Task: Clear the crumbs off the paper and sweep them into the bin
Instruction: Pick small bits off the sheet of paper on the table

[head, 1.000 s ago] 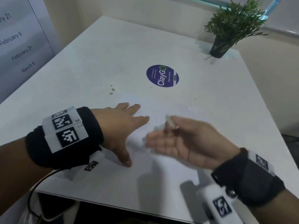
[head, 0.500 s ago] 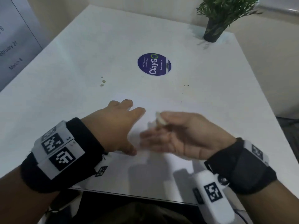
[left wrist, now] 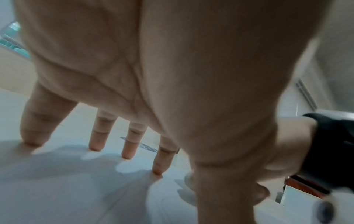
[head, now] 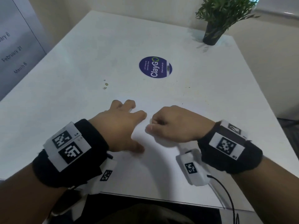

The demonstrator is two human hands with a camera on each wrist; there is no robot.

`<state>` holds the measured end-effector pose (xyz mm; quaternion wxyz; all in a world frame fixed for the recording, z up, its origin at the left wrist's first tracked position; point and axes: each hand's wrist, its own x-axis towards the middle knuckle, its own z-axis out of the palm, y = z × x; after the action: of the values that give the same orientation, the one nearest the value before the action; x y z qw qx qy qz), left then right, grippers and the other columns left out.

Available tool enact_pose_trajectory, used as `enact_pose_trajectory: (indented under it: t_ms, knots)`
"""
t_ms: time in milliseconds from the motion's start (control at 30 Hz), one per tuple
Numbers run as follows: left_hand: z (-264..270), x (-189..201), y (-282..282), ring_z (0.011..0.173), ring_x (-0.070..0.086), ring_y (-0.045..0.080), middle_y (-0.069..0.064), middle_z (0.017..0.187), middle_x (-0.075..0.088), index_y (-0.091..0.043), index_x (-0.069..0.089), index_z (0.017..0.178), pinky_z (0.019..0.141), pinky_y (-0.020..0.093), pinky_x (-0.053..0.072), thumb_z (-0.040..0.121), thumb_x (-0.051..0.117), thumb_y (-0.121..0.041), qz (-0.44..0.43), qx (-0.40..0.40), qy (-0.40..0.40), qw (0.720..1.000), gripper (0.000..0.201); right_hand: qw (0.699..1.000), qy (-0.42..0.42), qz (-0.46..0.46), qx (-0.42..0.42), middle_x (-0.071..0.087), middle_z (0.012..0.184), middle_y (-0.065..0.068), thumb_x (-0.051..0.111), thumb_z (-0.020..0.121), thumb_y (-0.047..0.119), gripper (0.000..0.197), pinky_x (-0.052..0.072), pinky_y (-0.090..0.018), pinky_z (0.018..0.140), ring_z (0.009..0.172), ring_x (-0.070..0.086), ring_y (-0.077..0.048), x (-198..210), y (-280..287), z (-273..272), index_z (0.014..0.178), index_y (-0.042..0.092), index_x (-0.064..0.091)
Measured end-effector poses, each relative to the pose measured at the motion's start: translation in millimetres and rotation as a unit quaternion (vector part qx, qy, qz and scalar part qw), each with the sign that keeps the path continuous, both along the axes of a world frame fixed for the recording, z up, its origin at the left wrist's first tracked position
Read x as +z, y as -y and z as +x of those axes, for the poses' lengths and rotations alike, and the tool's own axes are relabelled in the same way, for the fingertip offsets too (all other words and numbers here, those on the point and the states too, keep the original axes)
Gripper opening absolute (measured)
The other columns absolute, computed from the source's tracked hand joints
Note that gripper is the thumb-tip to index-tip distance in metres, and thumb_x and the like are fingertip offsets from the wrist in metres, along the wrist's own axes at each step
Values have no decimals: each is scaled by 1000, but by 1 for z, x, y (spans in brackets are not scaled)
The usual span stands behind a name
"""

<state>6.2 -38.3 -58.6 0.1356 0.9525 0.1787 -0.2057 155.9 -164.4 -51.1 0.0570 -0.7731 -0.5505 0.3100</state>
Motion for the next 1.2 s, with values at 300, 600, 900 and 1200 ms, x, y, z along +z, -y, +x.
enact_pose_trajectory:
  t_ms: [300,600,900,1200]
  knots:
    - [-1,-5,-1,140,16,27,-5,153,13,-39,27,144,98,46,45,69,70,-76,14,-5,4,1000,94,990,135,-27,23,57,69,6,57,98,46,42,41,-32,65,73,55,-19,9,-17,28,64,22,52]
    - [1,-8,-2,147,10,30,-2,161,4,-30,12,157,106,51,41,75,65,-76,26,-5,-13,1000,108,989,146,-7,32,56,67,6,58,99,45,43,46,-35,68,73,54,-20,4,-25,37,63,22,50]
    - [3,-9,-3,148,8,28,-5,163,1,-29,8,159,106,48,42,77,63,-75,38,-8,-18,999,109,983,178,-15,37,61,74,2,56,99,46,40,52,-38,75,77,57,-22,5,-31,49,67,21,56]
    - [1,-9,-4,147,8,28,-5,163,0,-29,6,158,104,49,42,76,62,-77,39,-11,-27,999,110,985,156,-28,61,61,71,3,56,99,45,40,42,-31,62,73,57,-20,3,-37,41,73,16,61]
